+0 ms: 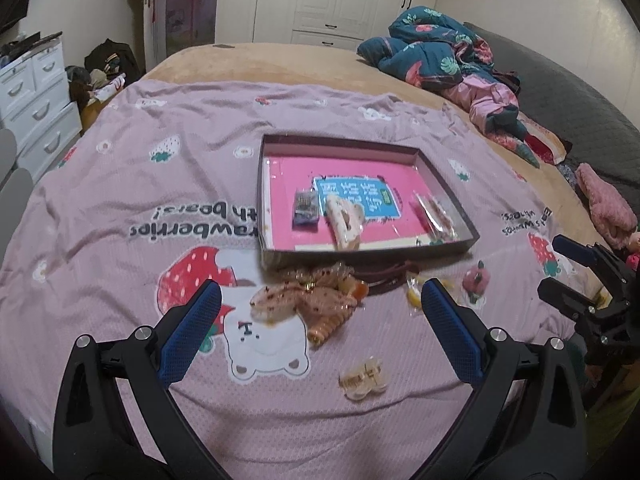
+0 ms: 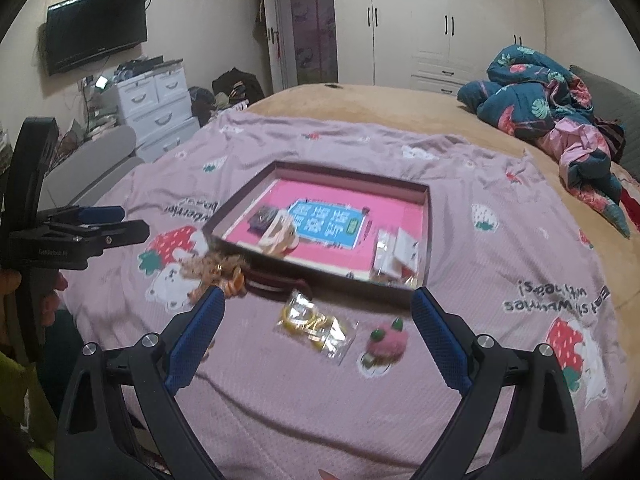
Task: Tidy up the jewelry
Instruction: 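Withdraw both tools from the box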
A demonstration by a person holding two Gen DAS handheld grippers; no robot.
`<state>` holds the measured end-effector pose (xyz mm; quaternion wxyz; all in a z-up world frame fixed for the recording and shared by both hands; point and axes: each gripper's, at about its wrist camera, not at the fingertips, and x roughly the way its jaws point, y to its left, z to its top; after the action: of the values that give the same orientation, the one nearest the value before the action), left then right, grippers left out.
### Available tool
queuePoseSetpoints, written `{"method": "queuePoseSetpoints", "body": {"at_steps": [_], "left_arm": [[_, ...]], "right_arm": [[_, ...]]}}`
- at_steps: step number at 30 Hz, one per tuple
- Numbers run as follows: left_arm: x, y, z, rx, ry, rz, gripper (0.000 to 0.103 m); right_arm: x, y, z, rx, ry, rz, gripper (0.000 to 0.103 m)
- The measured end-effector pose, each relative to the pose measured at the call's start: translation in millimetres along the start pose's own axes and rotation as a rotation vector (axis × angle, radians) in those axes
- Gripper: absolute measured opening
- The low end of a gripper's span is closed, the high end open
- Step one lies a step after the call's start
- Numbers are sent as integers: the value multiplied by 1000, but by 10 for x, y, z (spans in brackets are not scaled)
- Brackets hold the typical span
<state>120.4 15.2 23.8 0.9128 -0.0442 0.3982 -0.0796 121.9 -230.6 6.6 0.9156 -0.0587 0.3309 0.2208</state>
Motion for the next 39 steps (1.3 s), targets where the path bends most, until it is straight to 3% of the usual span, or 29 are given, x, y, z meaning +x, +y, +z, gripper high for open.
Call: {"method": "queuePoseSetpoints", "body": {"at_steps": [15,31,39], "left_arm": [[126,109,-370,-11,80,-4,94],[315,-15,-743,11,166,-62,93],[468,-198,-809,37,202,-113,80]], "right_arm": [[114,12,-274,7,67,0,93],[334,-200,-492,65,120,-47,93],[530,-428,-548,116,144,-99,93]]}}
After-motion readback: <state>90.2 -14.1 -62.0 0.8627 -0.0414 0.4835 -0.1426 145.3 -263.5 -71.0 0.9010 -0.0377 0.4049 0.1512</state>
